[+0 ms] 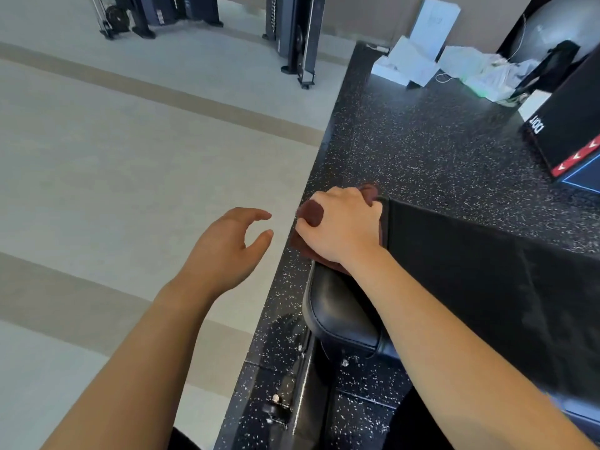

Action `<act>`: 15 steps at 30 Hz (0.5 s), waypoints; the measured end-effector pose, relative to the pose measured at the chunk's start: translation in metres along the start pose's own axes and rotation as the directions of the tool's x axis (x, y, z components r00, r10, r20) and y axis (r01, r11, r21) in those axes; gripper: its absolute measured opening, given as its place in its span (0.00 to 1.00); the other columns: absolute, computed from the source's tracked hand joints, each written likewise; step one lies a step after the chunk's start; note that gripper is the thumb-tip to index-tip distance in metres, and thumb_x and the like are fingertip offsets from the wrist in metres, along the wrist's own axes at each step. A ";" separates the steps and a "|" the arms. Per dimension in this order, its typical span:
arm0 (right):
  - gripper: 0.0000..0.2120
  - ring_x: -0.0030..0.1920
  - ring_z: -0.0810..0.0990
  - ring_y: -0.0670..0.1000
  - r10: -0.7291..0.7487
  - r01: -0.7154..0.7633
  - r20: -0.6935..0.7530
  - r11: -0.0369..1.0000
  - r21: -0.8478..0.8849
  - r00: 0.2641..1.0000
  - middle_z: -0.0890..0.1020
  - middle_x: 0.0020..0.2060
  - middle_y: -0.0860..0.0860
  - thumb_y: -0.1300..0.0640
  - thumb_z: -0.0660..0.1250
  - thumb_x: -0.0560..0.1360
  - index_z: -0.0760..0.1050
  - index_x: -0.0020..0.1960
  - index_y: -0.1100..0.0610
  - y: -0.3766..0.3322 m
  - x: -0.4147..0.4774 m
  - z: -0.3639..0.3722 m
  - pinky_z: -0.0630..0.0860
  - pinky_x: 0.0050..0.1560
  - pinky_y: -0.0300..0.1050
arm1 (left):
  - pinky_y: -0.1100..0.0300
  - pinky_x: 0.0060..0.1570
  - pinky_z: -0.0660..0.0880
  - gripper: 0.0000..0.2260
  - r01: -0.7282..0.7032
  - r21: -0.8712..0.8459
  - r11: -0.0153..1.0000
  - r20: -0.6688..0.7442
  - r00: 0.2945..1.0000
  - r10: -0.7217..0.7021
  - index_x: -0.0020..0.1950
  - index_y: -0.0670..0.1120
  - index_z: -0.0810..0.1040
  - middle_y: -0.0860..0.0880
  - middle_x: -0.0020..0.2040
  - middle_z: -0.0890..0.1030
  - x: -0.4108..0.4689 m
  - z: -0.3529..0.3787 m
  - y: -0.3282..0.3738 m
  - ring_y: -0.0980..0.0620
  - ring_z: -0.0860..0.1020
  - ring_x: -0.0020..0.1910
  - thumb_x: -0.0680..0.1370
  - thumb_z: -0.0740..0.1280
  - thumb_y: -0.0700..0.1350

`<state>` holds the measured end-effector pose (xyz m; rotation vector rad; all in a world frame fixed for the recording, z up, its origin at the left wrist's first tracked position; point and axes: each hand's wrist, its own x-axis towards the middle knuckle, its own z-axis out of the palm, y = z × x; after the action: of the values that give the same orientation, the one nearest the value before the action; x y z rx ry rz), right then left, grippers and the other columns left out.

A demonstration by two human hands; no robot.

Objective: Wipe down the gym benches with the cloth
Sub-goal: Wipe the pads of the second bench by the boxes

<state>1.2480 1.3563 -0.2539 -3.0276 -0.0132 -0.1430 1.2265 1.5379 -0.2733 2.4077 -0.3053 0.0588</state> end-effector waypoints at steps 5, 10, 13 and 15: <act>0.18 0.59 0.70 0.48 -0.021 0.026 -0.041 0.992 0.127 0.999 0.77 0.53 0.41 0.36 0.58 0.70 0.75 0.53 0.44 -0.012 -0.063 -0.002 0.63 0.51 0.52 | 0.64 0.51 0.65 0.14 0.022 0.006 1.000 -0.020 1.000 -0.022 0.63 0.51 0.73 0.52 0.64 0.74 -0.001 -0.009 -0.003 0.55 0.72 0.60 0.78 0.62 0.50; 0.15 0.60 0.71 0.43 0.155 -0.108 -0.173 0.962 0.252 0.973 0.76 0.55 0.37 0.37 0.59 0.70 0.76 0.51 0.41 0.019 -0.121 -0.009 0.68 0.55 0.51 | 0.65 0.51 0.65 0.14 -0.082 -0.016 0.997 0.025 0.996 0.082 0.62 0.50 0.74 0.52 0.62 0.75 0.004 0.002 0.021 0.54 0.73 0.59 0.78 0.61 0.50; 0.15 0.59 0.74 0.47 0.308 -0.210 -0.257 0.914 0.348 0.916 0.78 0.55 0.39 0.37 0.60 0.69 0.77 0.50 0.42 0.048 -0.139 -0.011 0.72 0.55 0.55 | 0.61 0.56 0.69 0.17 -0.213 -0.021 0.977 0.114 0.970 0.214 0.61 0.51 0.75 0.52 0.60 0.75 0.000 0.025 0.044 0.53 0.74 0.58 0.76 0.57 0.54; 0.14 0.58 0.76 0.49 0.372 -0.256 -0.280 0.891 0.374 0.885 0.79 0.54 0.41 0.38 0.61 0.70 0.78 0.50 0.43 0.057 -0.128 -0.011 0.73 0.55 0.57 | 0.58 0.57 0.71 0.18 -0.293 -0.038 0.955 0.150 0.944 0.295 0.60 0.52 0.75 0.54 0.59 0.75 -0.005 0.044 0.058 0.54 0.74 0.58 0.75 0.55 0.54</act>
<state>1.1200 1.2981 -0.2610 -2.5839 0.4449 -0.5779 1.2064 1.4681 -0.2695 2.3377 -0.7343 0.0048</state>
